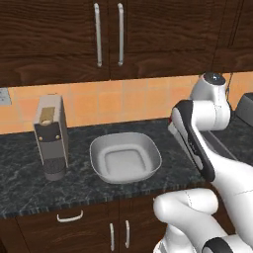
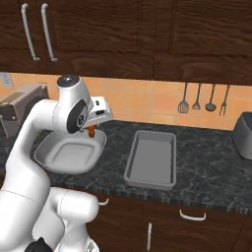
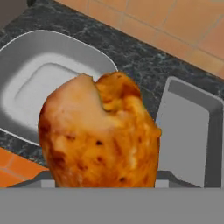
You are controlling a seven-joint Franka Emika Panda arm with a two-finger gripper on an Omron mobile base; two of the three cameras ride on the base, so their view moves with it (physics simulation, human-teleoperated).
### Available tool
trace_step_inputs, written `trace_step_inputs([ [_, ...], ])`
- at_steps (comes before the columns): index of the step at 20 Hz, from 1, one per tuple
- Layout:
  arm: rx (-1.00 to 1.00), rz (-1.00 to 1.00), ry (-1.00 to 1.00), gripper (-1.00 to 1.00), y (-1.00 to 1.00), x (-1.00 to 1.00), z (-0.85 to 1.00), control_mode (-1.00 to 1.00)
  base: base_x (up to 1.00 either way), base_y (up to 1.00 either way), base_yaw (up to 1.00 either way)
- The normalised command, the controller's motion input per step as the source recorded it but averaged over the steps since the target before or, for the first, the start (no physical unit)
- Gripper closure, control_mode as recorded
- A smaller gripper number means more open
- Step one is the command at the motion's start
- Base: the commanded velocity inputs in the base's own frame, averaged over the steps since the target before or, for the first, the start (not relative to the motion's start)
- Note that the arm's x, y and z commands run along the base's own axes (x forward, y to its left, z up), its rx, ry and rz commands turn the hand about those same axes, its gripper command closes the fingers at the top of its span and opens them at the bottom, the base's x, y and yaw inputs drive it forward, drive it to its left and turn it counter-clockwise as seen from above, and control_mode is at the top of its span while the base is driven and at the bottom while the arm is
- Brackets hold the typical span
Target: Place one corn and one chicken drumstick in each tupperware on the nearby counter, to pack two identical lunches.
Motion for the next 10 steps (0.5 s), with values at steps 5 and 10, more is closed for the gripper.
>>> trace_step_inputs([
  [5,-0.01,0.0,0.15,1.0,0.8,0.24,-0.75,-1.0,0.0,0.2,0.0],
  [10,0.0,0.0,0.25,1.0,0.46,1.0,-0.99,-1.0,0.0,0.0,0.0],
])
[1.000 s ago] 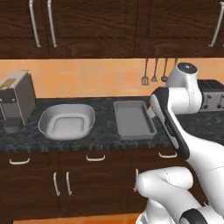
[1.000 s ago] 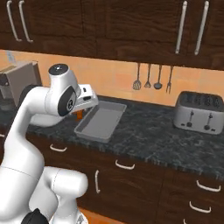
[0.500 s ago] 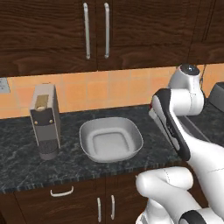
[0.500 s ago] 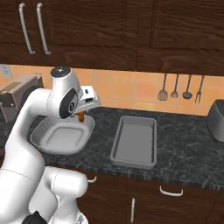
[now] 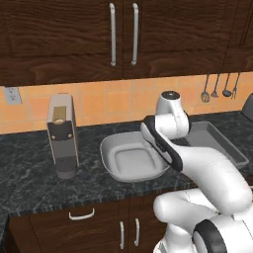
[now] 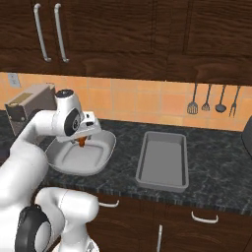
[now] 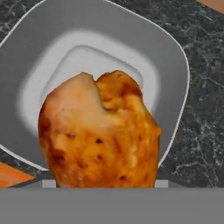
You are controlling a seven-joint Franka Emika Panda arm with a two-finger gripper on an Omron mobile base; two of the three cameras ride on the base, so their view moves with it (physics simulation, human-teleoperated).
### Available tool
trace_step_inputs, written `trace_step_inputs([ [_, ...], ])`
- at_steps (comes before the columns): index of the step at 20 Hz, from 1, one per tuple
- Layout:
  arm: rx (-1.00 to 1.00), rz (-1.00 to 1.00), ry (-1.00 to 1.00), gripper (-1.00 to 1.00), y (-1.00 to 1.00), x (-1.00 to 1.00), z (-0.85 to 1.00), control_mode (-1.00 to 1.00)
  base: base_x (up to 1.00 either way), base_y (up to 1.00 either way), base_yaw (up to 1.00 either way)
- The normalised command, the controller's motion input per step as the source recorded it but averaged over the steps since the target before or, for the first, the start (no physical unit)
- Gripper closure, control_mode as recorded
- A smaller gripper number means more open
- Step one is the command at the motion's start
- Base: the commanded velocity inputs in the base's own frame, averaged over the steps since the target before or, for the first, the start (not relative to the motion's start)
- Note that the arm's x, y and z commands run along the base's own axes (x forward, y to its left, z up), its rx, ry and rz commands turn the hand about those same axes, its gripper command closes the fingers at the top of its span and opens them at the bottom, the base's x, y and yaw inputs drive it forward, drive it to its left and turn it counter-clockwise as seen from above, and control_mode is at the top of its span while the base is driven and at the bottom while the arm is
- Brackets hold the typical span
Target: Place one corn and one chicken drumstick in each tupperware on the nearby counter, to pack two identical lunches.
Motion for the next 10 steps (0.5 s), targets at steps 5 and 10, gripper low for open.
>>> trace_step_inputs([
  [5,-0.01,0.0,0.19,1.0,0.22,0.93,-0.94,-1.0,0.0,0.0,0.0],
  [10,-0.04,0.0,0.05,-1.0,0.2,0.74,-0.81,-1.0,0.0,0.0,0.0],
])
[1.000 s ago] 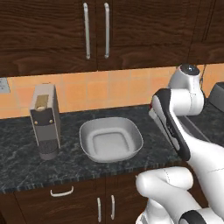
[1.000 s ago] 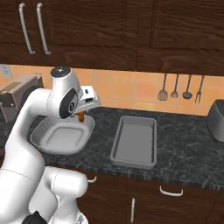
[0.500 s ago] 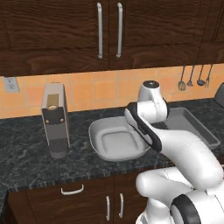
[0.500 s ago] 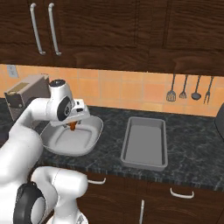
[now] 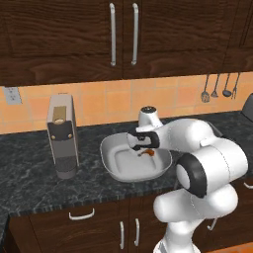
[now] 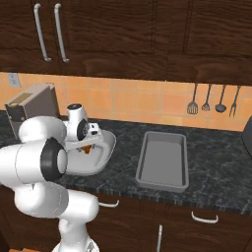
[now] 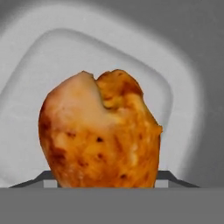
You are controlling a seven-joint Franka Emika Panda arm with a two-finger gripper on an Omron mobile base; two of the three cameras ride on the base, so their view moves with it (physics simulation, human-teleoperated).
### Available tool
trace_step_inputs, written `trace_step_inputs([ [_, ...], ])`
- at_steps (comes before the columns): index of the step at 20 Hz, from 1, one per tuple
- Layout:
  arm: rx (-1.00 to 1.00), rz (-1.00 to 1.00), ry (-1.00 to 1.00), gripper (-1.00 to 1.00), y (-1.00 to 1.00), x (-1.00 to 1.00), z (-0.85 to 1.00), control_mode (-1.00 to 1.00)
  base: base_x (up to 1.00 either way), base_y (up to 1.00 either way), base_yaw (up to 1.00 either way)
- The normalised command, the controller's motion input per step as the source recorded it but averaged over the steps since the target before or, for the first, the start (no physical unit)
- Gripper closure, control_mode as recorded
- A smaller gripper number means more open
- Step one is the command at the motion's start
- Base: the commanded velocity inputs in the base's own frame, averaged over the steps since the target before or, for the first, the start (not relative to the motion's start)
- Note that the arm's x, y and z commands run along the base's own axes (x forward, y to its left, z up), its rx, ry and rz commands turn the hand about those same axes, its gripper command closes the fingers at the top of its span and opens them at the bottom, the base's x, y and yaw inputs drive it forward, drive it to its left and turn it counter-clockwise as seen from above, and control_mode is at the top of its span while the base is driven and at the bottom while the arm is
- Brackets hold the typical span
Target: Place one corn and one chicken drumstick in each tupperware on the nearby counter, to pack two identical lunches.
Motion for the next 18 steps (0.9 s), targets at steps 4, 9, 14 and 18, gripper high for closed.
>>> trace_step_inputs([
  [4,0.0,-0.01,0.0,-1.0,0.0,0.12,-0.01,-1.0,0.0,0.0,0.0],
  [9,0.0,-0.01,-0.01,-1.0,0.0,0.0,-0.05,-1.0,0.0,0.0,0.0],
  [14,0.0,-0.06,-0.19,-1.0,-0.01,-0.6,0.24,-1.0,0.0,0.0,0.0],
  [18,0.02,-0.03,-0.41,-1.0,-0.22,-1.0,0.62,-1.0,0.0,0.0,0.0],
])
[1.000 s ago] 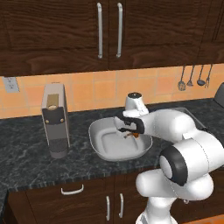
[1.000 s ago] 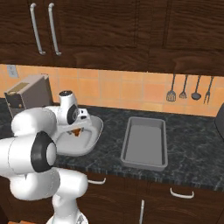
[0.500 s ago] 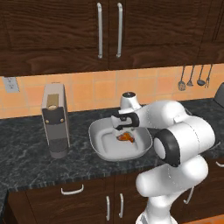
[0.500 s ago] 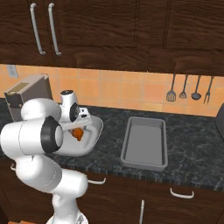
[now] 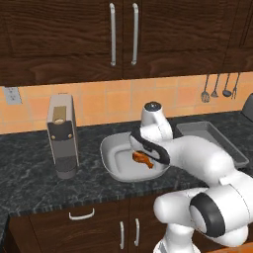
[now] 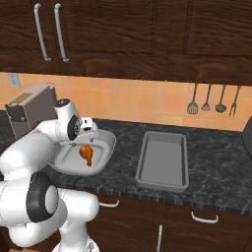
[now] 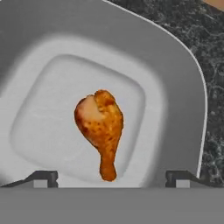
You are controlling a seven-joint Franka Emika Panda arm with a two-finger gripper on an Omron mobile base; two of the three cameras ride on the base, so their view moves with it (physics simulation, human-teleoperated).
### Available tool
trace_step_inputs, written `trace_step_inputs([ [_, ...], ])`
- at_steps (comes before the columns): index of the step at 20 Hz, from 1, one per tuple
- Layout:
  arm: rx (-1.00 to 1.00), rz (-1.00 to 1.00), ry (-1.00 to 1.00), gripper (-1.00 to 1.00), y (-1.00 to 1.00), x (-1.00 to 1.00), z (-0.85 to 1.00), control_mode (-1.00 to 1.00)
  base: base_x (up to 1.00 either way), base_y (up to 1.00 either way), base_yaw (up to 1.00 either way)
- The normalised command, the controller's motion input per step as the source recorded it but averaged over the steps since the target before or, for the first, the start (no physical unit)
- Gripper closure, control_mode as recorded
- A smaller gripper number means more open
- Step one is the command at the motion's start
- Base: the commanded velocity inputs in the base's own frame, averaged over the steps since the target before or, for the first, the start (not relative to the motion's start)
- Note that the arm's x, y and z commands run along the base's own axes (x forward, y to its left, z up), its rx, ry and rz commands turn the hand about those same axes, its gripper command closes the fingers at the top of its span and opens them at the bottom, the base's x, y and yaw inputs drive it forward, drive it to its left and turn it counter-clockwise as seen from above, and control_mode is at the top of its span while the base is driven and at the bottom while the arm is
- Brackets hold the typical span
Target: Place one corn and one chicken drumstick in each tupperware on the nearby counter, to pack two identical lunches.
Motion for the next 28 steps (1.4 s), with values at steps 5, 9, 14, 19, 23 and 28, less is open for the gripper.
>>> trace_step_inputs([
  [5,0.14,-0.05,-0.4,-1.0,-0.48,-0.96,0.98,-1.0,0.0,0.0,0.0],
  [9,0.26,-0.13,-0.11,-1.0,-0.5,-0.96,1.0,-1.0,0.0,0.0,0.0],
  [14,0.31,-0.15,0.06,-1.0,-0.61,-1.0,1.0,-1.0,0.0,0.0,0.0],
  [19,0.13,-0.15,0.22,-1.0,-0.4,-0.6,0.47,1.0,-0.4,-0.25,-0.12],
  [23,0.0,0.0,0.0,-1.0,0.0,0.0,0.0,1.0,-1.0,-0.72,-0.4],
  [28,0.0,0.0,0.0,-1.0,0.0,0.0,0.0,1.0,-0.83,-0.81,-0.57],
])
